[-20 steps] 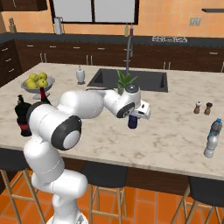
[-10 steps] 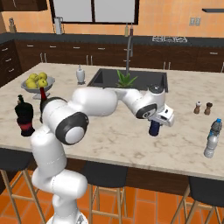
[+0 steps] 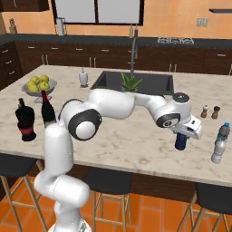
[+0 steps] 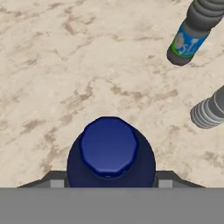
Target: Move the plastic bottles in the middle to the plastics group, and the glass bottles in the middle to the glass group.
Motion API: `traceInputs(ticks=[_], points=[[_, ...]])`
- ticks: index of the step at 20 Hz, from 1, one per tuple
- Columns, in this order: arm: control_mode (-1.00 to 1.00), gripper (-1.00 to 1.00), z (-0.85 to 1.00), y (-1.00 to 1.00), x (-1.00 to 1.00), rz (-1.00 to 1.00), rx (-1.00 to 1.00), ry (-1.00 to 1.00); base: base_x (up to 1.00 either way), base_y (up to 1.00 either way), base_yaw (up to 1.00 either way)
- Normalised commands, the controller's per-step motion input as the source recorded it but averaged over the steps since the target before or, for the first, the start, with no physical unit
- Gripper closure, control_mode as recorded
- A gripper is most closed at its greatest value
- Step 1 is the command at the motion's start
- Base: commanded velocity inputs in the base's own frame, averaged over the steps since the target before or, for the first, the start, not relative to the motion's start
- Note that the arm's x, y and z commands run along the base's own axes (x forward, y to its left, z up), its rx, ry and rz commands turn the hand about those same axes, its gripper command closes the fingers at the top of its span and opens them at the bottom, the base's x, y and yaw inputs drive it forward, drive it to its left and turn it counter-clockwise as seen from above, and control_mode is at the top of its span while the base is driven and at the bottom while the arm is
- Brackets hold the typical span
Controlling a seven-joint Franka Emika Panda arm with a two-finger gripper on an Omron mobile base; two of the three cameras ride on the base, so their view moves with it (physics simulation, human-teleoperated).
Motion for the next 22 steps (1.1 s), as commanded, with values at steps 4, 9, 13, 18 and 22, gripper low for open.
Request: traceInputs(ticks=[4,9,13,18,22], points=[[-1.00,1.00,-0.21,-0.55,-0.04,0.00,-0.08,0.00,0.00,0.00,0.00],[-1.00,1.00,0.00,-0.46,0.00,0.00,0.00,-0.03,0.00,0.00,0.00],[-1.00,1.00,-0.10,-0.53,0.02,0.00,0.03,-0.01,0.00,0.00,0.00],[-1.00,1.00,-0.27,-0.15,0.02,0.00,-0.01,0.00,0.00,0.00,0.00],[-1.00,1.00,-0.59,0.01,-0.02,0.00,-0.05,-0.01,0.00,0.00,0.00]])
